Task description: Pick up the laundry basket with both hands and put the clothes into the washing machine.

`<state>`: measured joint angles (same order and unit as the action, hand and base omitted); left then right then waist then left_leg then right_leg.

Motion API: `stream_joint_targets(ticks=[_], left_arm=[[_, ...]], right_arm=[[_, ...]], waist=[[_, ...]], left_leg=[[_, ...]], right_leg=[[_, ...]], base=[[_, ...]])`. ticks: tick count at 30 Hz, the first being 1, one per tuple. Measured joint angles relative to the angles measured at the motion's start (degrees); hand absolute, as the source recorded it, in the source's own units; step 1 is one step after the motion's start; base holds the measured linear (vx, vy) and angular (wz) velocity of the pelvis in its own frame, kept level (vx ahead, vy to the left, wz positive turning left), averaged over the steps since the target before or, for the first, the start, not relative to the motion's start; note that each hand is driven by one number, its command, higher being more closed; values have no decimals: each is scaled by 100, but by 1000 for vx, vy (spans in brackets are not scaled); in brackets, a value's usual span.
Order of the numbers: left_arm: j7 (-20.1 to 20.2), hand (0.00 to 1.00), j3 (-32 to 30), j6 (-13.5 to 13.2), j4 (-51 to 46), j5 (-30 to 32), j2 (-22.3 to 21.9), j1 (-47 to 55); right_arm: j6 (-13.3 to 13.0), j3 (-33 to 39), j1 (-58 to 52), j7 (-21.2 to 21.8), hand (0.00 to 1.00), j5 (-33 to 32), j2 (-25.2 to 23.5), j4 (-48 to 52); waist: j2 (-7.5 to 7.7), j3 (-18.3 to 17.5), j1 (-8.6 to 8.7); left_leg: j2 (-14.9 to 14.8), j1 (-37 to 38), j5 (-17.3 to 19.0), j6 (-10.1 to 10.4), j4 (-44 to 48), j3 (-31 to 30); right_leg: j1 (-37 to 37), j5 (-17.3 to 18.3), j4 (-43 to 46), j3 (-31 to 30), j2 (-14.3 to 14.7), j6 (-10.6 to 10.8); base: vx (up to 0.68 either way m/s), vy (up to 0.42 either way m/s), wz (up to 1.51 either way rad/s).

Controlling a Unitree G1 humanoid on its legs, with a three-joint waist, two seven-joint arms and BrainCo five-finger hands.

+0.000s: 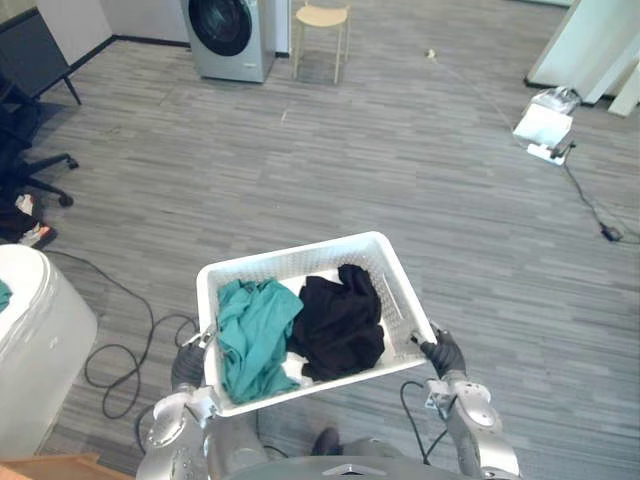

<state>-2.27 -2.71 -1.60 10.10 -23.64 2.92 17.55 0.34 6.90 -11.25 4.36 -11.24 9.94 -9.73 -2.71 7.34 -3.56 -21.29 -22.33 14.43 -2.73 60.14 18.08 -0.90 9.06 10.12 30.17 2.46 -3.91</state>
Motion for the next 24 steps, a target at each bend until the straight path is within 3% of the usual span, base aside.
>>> stream_joint_targets(ticks=[2, 3, 4, 5, 7, 8, 9, 10, 11, 12, 13, 15, 16, 17, 18, 19, 20, 21, 22, 23, 24], left_arm=[[0, 100, -16, 0, -7, -2, -12, 44], [32, 100, -115, -2, -92, -2, -125, 136], [40, 100, -173, -3, -166, -2, -199, 192], [25, 100, -250, -12, -291, -2, -269, 260], [12, 100, -381, -26, -269, 3, -300, 252], [-19, 100, -483, -26, -251, 3, -279, 273], [-24, 100, -539, -26, -265, 5, -249, 266], [-40, 100, -606, -27, -287, 8, -117, 273], [-71, 100, -607, -21, -287, 8, 4, 280], [-75, 100, -603, -20, -287, 10, 69, 287], [-89, 100, -591, -20, -357, 12, 98, 254], [-106, 100, -591, -50, -561, 11, 100, 249], [-106, 100, -585, -61, -573, 11, 100, 219], [-105, 100, -577, -61, -575, 11, 103, 152], [-101, 100, -572, -62, -568, 11, 104, 64], [-97, 100, -563, -62, -535, 12, 99, 9], [-104, 100, -556, -60, -415, 12, 84, -88], [-110, 100, -555, -55, -383, 14, 87, -86], [-109, 100, -531, -39, -340, 22, 81, -59], [-106, 100, -519, -37, -315, 22, 21, -44], [-123, 100, -511, -36, -265, 18, -140, -38]], right_arm=[[2, -5, 109, 10, 100, 0, 21, -2], [-2, -70, 206, 13, 100, 0, 96, -8], [-4, -139, 266, 13, 100, 1, 151, -20], [-7, -234, 387, 11, 100, 2, 194, -33], [-8, -294, 491, 17, 100, 15, 143, -44], [-8, -374, 490, 7, 100, 23, 69, -81], [-8, -396, 481, 10, 100, 23, 5, -120], [-7, -461, 483, 12, 100, 23, -131, -248], [-3, -474, 473, 39, 100, 23, -255, -379], [-2, -475, 472, 59, 100, 26, -297, -451], [12, -502, 471, 139, 100, 27, -314, -491], [9, -480, 496, 184, 100, 20, -315, -417], [8, -458, 501, 189, 100, 17, -315, -379], [9, -419, 489, 181, 100, 16, -302, -284], [9, -376, 477, 176, 100, 16, -278, -219], [9, -368, 467, 175, 100, 16, -260, -213], [10, -368, 407, 163, 100, 16, -239, -191], [17, -374, 312, 163, 100, 29, -247, -152], [28, -375, 115, 157, 100, 30, -215, -19], [25, -343, 78, 149, 100, 30, -209, -7], [26, -324, 128, 115, 100, 28, -126, -6]], waist=[[61, 38, -116], [94, -33, -132], [85, -77, -133], [126, -94, -255], [150, -83, -354], [225, -50, -322], [298, -39, -282], [505, -44, -194], [570, -11, -95], [553, 5, -56], [518, 29, -49], [422, 74, -3], [409, 74, 22], [384, 76, 62], [370, 82, 120], [385, 73, 164], [386, 75, 206], [384, 63, 256], [330, -94, 328], [222, -184, 310], [-39, -180, 265]], left_leg=[[429, -203, 25, 227, -1551, 78], [823, -200, -337, 581, -3457, -18], [943, -159, -632, 653, -4055, -137], [1097, -155, -1136, 669, -4332, -402], [1200, -124, -1182, 215, -3835, -659], [1171, 114, -989, -260, -3611, -528], [1178, 264, -908, -364, -3612, -451], [1279, 588, -726, -510, -3651, -263], [1338, 939, -536, -560, -3693, -220], [1345, 1150, -438, -539, -3752, -224], [1295, 1659, -253, -459, -4002, -233], [1162, 2118, -54, -344, -4322, -253], [1147, 2200, -23, -294, -4400, -256], [1122, 2319, 25, -210, -4512, -267], [1090, 2478, 94, -60, -4625, -339], [1089, 2574, 130, 66, -4661, -424], [1017, 2850, 320, 321, -4721, -592], [884, 3116, 524, 465, -4747, -744], [601, 3332, 649, 614, -4583, -971], [383, 3187, 628, 591, -4076, -1086], [-160, 2558, 331, 146, -2593, -1166]], right_leg=[[290, 40, -204, -132, -9, 97], [470, 56, -398, -207, 3, 221], [533, 64, -472, -297, 37, 256], [692, 98, -550, -561, 44, 369], [733, 392, -26, -944, -104, 718], [390, 625, 1209, -1077, -403, 873], [111, 605, 2019, -1065, -648, 887], [-461, 87, 3554, -1036, -1169, 972], [-772, -466, 4499, -973, -1536, 946], [-860, -331, 4793, -897, -1668, 786], [-1089, 135, 4909, -837, -1708, 491], [-1589, 506, 4099, -754, -1611, 402], [-1786, 523, 3725, -776, -1626, 397], [-2040, 405, 2883, -822, -1657, 414], [-2170, -51, 1514, -949, -1697, 536], [-2174, -314, 930, -1019, -1711, 678], [-2160, -660, 407, -1275, -1747, 882], [-2106, -555, 616, -1500, -1720, 886], [-2133, -716, 1265, -1723, -1442, 892], [-2182, -714, 1553, -1729, -1302, 874], [-2010, -482, 1776, -1498, -1007, 611]], base=[[401, -87, -37], [418, -39, -27], [549, -10, -63], [525, 72, -93], [556, 156, -96], [453, 177, -52], [552, 196, -44], [632, 129, -20], [629, 93, -16], [620, 19, -21], [403, -27, -21], [502, -109, -12], [436, -131, 12], [353, -126, 36], [477, -197, 50], [610, -299, 73], [549, -312, 75], [758, -478, 106], [679, -437, 89], [692, -467, 65], [532, -387, 8]])
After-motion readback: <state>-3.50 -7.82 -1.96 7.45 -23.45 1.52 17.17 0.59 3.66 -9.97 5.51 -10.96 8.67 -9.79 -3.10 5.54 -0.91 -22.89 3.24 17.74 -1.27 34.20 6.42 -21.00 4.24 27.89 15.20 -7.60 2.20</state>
